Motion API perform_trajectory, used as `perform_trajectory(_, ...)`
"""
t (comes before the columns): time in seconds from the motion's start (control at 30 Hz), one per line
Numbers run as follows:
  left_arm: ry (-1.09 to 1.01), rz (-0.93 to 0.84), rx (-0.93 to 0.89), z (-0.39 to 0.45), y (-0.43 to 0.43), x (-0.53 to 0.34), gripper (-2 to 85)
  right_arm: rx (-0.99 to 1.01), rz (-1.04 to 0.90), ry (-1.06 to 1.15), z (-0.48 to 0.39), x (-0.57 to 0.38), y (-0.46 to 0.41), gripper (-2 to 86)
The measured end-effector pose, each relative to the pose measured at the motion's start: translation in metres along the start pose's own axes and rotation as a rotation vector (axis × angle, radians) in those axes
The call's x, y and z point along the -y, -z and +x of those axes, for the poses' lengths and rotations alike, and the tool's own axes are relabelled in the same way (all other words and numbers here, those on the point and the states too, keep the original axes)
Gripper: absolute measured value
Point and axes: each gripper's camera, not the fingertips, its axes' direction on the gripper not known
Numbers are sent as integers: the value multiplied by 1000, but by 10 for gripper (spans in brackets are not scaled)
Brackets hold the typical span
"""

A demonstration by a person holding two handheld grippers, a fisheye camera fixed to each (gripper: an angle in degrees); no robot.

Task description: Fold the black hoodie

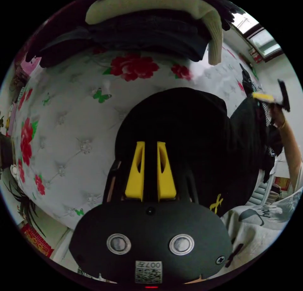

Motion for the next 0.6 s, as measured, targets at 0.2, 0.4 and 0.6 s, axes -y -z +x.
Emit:
perform_trajectory(0.2, 171, 105, -65, -25, 34, -11, 61, -288, 447, -288, 62, 21, 117, 38)
perform_trajectory(0.4, 241, 161, -106, -49, 67, -27, 71, -281, 387, -385, 50, -34, 71, 50)
perform_trajectory(0.6, 327, 243, -92, -78, 117, -76, 67, -17, 288, -402, -14, -173, -6, 57)
